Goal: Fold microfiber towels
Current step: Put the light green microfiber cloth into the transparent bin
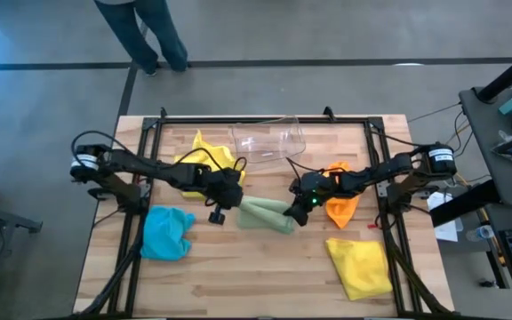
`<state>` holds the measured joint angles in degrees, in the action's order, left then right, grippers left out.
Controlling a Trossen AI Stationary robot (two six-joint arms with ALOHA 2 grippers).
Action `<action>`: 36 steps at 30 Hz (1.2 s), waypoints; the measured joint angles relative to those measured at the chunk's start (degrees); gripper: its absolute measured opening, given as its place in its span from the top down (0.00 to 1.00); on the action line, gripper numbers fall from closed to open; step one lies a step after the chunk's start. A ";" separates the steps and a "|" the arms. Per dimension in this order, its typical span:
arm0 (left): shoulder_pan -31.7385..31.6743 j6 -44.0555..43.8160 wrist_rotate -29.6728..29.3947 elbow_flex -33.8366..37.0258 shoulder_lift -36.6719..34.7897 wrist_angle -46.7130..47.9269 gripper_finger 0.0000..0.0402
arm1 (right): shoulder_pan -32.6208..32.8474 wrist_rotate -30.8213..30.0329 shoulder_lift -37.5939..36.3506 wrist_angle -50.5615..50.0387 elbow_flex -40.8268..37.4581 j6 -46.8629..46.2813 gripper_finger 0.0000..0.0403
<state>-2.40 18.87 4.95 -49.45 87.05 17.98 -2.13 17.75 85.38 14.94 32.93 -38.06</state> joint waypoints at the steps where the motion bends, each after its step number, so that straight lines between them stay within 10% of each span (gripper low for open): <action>1: 0.02 0.69 -1.35 0.00 0.53 -0.05 1.00 | -0.21 -0.10 0.01 -0.52 0.02 0.28 0.96; 9: 0.64 6.13 -6.12 0.02 2.74 -3.00 1.00 | -0.96 -1.19 -0.04 -4.73 0.15 3.23 0.96; 15: 0.91 7.00 1.81 0.09 2.72 -1.81 0.97 | -0.89 -0.60 -0.04 -7.08 0.16 4.44 0.96; 26: 1.36 5.46 1.57 -0.16 1.82 5.23 0.52 | -1.18 -2.91 -0.10 -15.22 -0.24 4.68 0.96; 36: -0.19 -5.50 1.39 -0.14 -5.69 -18.91 0.38 | -1.21 -4.04 -0.04 -12.72 -0.30 6.44 0.96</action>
<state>-2.59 13.37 6.34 -49.59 81.37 -0.93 -3.35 13.71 85.34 2.23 32.63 -31.62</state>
